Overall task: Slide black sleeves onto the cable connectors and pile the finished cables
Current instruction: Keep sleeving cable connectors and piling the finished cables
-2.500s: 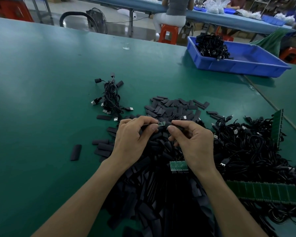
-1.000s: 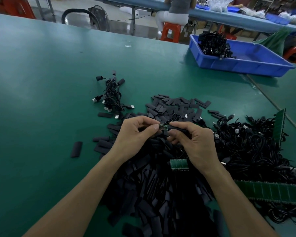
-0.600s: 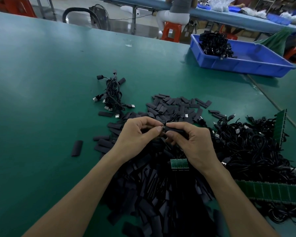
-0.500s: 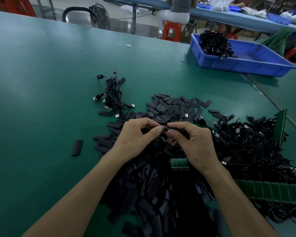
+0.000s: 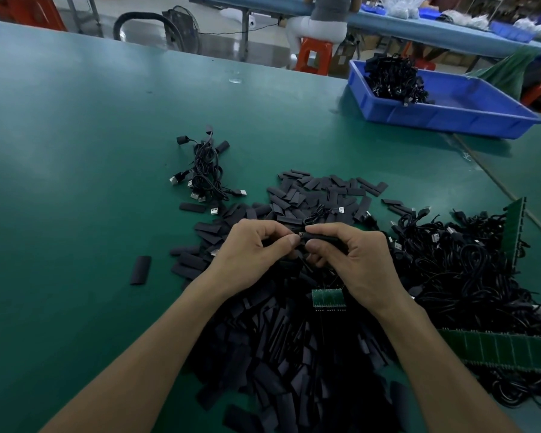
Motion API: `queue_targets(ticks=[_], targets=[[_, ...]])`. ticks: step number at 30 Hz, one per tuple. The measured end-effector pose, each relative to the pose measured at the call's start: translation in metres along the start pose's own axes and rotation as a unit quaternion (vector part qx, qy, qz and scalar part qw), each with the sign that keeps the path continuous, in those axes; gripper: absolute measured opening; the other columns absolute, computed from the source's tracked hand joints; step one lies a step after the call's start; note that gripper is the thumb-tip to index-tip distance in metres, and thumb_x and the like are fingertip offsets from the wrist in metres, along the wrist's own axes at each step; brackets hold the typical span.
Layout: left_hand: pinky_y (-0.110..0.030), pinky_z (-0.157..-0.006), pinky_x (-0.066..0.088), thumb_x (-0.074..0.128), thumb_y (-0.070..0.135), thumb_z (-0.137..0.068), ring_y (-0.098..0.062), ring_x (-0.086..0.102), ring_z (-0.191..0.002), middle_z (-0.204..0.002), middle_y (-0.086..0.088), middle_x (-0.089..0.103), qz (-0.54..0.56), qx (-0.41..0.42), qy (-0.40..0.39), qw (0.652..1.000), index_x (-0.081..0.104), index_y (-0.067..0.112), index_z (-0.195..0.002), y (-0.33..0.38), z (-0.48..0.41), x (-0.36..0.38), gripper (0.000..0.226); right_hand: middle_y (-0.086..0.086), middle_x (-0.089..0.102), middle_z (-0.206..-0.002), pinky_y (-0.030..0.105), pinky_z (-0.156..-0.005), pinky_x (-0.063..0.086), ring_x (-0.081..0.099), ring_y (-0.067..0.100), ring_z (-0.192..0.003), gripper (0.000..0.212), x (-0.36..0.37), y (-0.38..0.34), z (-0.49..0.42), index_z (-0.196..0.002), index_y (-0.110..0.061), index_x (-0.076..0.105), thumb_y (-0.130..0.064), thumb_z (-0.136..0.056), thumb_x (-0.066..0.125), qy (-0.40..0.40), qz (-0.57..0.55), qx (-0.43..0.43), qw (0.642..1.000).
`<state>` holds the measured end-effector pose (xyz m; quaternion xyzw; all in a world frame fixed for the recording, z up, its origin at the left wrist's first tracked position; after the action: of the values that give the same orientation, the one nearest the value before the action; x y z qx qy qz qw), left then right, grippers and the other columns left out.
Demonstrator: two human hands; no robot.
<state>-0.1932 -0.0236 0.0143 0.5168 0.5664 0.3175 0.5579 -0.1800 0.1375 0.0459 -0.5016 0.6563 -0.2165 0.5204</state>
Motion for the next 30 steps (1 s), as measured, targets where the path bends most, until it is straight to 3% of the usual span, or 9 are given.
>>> queue_targets(ticks=[3,6,9,11,14,16,21,26,30], targets=[[-0.044,-0.062,0.052,0.068,0.027,-0.094,-0.025,0.062,-0.062,-0.072,0.001,0.073,0.008,-0.007,-0.002,1.000,0.076,0.016,-0.083,-0.0018,-0.0003,-0.0003,0.017,-0.011,0.074,-0.081,0.018,-0.065,0.056,0.071,0.009,-0.064,0.021,-0.0002,0.0004,0.0010,-0.106,-0.030,0.069,-0.030,-0.085,0.068,-0.001,0.000,0.003,1.000],[-0.047,-0.063,0.052,0.069,0.025,-0.093,-0.031,0.063,-0.064,-0.073,-0.004,0.073,0.028,-0.010,-0.001,1.000,0.076,0.016,-0.083,-0.0027,-0.0008,-0.0005,0.015,-0.009,0.074,-0.076,0.018,-0.063,0.057,0.070,0.009,-0.061,0.019,-0.0002,-0.0010,0.0022,-0.104,-0.027,0.070,-0.031,-0.086,0.065,0.015,0.000,-0.005,1.000],[-0.030,-0.059,0.049,0.070,0.026,-0.093,-0.010,0.061,-0.061,-0.069,0.002,0.071,0.035,-0.006,-0.004,0.999,0.076,0.015,-0.083,-0.0029,-0.0013,-0.0008,0.016,-0.008,0.074,-0.074,0.017,-0.064,0.056,0.071,0.008,-0.062,0.019,0.0004,-0.0013,0.0025,-0.106,-0.025,0.070,-0.023,-0.088,0.069,0.021,-0.003,-0.009,1.000],[-0.019,-0.057,0.044,0.070,0.026,-0.093,-0.007,0.056,-0.058,-0.065,0.006,0.068,0.053,-0.014,-0.006,0.999,0.075,0.013,-0.082,-0.0047,-0.0017,-0.0008,0.017,-0.013,0.074,-0.077,0.016,-0.068,0.056,0.071,0.006,-0.067,0.025,0.0001,-0.0019,0.0014,-0.109,-0.026,0.071,-0.019,-0.085,0.073,0.015,0.001,-0.010,1.000],[-0.016,-0.053,0.038,0.069,0.027,-0.093,-0.006,0.049,-0.054,-0.059,0.009,0.062,0.061,-0.022,0.002,0.998,0.073,0.011,-0.079,-0.0079,-0.0025,-0.0011,0.021,-0.019,0.072,-0.095,0.014,-0.079,0.054,0.071,0.000,-0.087,0.032,-0.0037,-0.0047,-0.0001,-0.110,-0.025,0.073,-0.017,-0.080,0.081,0.025,0.033,-0.027,0.999],[-0.015,-0.051,0.036,0.070,0.027,-0.093,-0.006,0.046,-0.052,-0.057,0.010,0.059,0.062,-0.026,0.008,0.998,0.072,0.011,-0.078,-0.0094,-0.0026,-0.0012,0.022,-0.018,0.071,-0.097,0.011,-0.078,0.051,0.069,-0.003,-0.089,0.030,-0.0062,-0.0057,-0.0008,-0.107,-0.021,0.075,-0.017,-0.078,0.082,0.038,0.053,-0.037,0.997],[-0.015,-0.048,0.034,0.070,0.023,-0.093,-0.009,0.043,-0.053,-0.058,0.008,0.056,0.078,-0.026,0.010,0.997,0.072,0.009,-0.079,-0.0096,-0.0024,-0.0009,0.020,-0.015,0.072,-0.082,0.016,-0.068,0.056,0.071,0.004,-0.071,0.022,-0.0057,-0.0055,0.0017,-0.102,-0.020,0.075,-0.026,-0.081,0.075,0.060,0.019,-0.034,0.997],[-0.014,-0.052,0.037,0.071,0.023,-0.093,-0.006,0.047,-0.054,-0.059,0.007,0.061,0.080,-0.023,0.005,0.996,0.073,0.009,-0.079,-0.0087,-0.0011,-0.0011,0.020,-0.006,0.074,-0.077,0.020,-0.065,0.057,0.071,0.010,-0.064,0.019,0.0002,-0.0010,0.0063,-0.095,-0.028,0.073,-0.012,-0.085,0.076,0.090,-0.041,-0.007,0.995],[-0.016,-0.055,0.039,0.070,0.024,-0.093,-0.006,0.051,-0.055,-0.061,0.003,0.065,0.078,-0.021,-0.004,0.997,0.074,0.008,-0.081,-0.0060,-0.0006,-0.0002,0.020,-0.007,0.076,-0.078,0.018,-0.066,0.057,0.071,0.010,-0.064,0.021,0.0029,-0.0005,0.0056,-0.098,-0.023,0.073,-0.012,-0.080,0.078,0.081,-0.071,0.008,0.994]])
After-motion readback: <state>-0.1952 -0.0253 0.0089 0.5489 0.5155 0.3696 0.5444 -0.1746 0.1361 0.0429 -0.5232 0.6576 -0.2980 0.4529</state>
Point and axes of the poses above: each hand's wrist, its own z-axis away from the middle knuckle, its own x-axis out of the palm, y = z × x, the point moved 8 cm from there along -z, towards the middle knuckle
